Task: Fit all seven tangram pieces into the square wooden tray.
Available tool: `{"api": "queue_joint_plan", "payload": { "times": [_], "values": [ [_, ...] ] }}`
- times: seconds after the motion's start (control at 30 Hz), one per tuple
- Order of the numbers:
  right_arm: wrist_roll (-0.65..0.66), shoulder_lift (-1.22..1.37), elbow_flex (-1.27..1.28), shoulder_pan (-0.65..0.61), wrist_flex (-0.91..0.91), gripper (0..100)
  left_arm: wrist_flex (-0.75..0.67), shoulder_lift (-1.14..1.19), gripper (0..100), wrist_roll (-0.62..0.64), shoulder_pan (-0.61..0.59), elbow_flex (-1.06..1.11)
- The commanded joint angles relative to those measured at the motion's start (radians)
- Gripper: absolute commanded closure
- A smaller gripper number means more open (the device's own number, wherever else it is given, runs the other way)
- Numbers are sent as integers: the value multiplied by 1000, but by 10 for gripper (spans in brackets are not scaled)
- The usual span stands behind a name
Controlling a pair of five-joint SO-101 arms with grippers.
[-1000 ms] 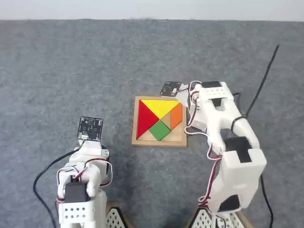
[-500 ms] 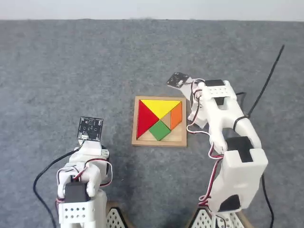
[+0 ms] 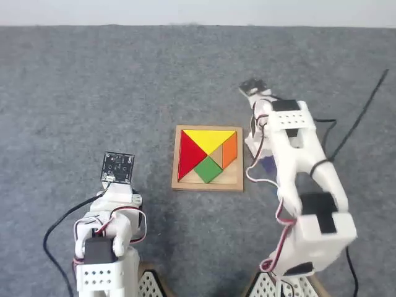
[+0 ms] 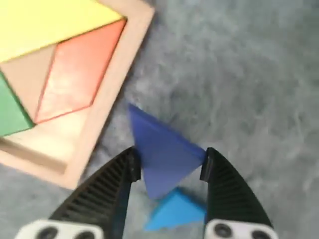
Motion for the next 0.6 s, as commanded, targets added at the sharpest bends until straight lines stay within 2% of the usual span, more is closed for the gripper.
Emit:
{"api": "queue_joint_plan", "payload": {
  "times": [0.0, 0.13, 0.23, 0.47, 0.57],
  "values": [
    [-86, -153, -15, -1, 53, 865, 3, -17, 979, -2, 5, -10],
    [-170, -205, -14, -38, 102, 865, 3, -17, 979, -2, 5, -10],
    [-215, -206, -14, -111, 140, 865, 3, -17, 979, -2, 5, -10],
    [-178, -205, -5, -157, 133, 861, 3, -17, 979, -2, 5, -10],
    [-167, -214, 129, -153, 4, 861, 3, -17, 979, -2, 5, -10]
  ]
}}
